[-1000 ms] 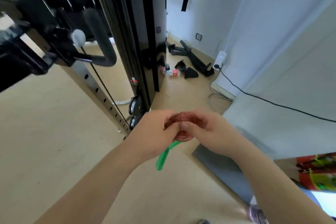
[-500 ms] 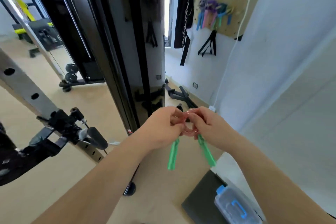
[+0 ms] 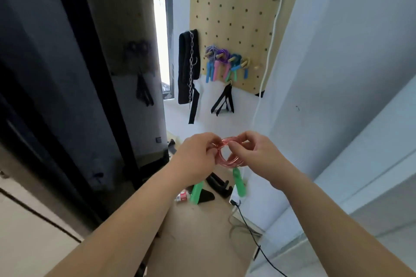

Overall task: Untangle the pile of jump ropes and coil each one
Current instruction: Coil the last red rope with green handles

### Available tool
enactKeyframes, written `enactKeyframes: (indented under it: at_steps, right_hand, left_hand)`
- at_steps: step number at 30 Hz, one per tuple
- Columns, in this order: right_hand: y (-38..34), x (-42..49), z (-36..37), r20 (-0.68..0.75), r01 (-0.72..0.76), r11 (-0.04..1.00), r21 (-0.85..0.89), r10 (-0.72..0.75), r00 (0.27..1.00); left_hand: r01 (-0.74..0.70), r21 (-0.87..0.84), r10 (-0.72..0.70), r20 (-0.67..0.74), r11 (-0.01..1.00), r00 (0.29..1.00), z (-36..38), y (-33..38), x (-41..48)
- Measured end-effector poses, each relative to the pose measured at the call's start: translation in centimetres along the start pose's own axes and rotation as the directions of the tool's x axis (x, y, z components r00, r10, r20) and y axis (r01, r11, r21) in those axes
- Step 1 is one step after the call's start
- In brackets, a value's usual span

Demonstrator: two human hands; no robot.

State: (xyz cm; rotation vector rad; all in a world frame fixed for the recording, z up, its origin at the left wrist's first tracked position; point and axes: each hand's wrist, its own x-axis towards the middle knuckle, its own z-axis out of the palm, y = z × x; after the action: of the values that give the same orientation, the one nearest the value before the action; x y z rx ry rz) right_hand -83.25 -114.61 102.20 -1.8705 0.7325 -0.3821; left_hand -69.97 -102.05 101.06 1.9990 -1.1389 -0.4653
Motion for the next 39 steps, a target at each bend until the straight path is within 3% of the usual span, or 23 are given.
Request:
enactKeyframes:
  at_steps: [5, 8, 17, 21, 25, 28, 32, 39]
  right_hand:
    - [-0.2, 11.3, -2.9, 0.054, 0.010, 0.998, -0.060, -0.007, 0.999]
    - [0.2, 18.2, -5.0, 0.094, 0.073, 0.991, -0.113, -0.062, 0.994]
    - [-1.1, 35.5, -12.5, -0.028, 0.072, 0.965, -0.252, -0.082, 0.996]
    - [0.3, 43.1, -14.8, -0.163, 0.043, 0.939, -0.342, -0.105, 0.981]
    - [2.1, 49.4, -16.1, -0.415, -0.041, 0.956, -0.290, -0.087, 0.906]
    - [3.2, 52.8, -16.9, -0.518, -0.113, 0.943, -0.314, -0.071, 0.853]
    - [5.5, 55.7, -18.1, -0.605, -0.227, 0.929, -0.293, 0.004, 0.796]
    - [7.8, 59.5, -20.4, -0.608, -0.341, 0.855, -0.391, 0.039, 0.793]
  left_hand:
    - [-0.016, 0.021, 0.016, -0.026, 1.000, 1.000, -0.3, -1.5, 10.6]
    - [-0.025, -0.060, 0.021, -0.077, 0.998, 0.997, -0.2, -2.1, 17.5]
    - [-0.095, -0.098, 0.090, -0.052, 0.991, 0.995, -0.1, -1.6, 38.2]
    - [-0.153, -0.084, 0.154, 0.005, 0.985, 0.988, 0.5, -2.1, 47.1]
    - [-0.213, -0.131, 0.219, 0.028, 0.968, 0.975, 1.6, -2.5, 55.6]
    - [-0.240, -0.120, 0.249, 0.066, 0.963, 0.966, 3.0, -2.3, 60.5]
    - [-0.224, -0.089, 0.237, 0.165, 0.970, 0.957, 5.0, -1.8, 64.8]
    - [-0.206, -0.026, 0.208, 0.165, 0.978, 0.964, 8.5, -0.6, 69.5]
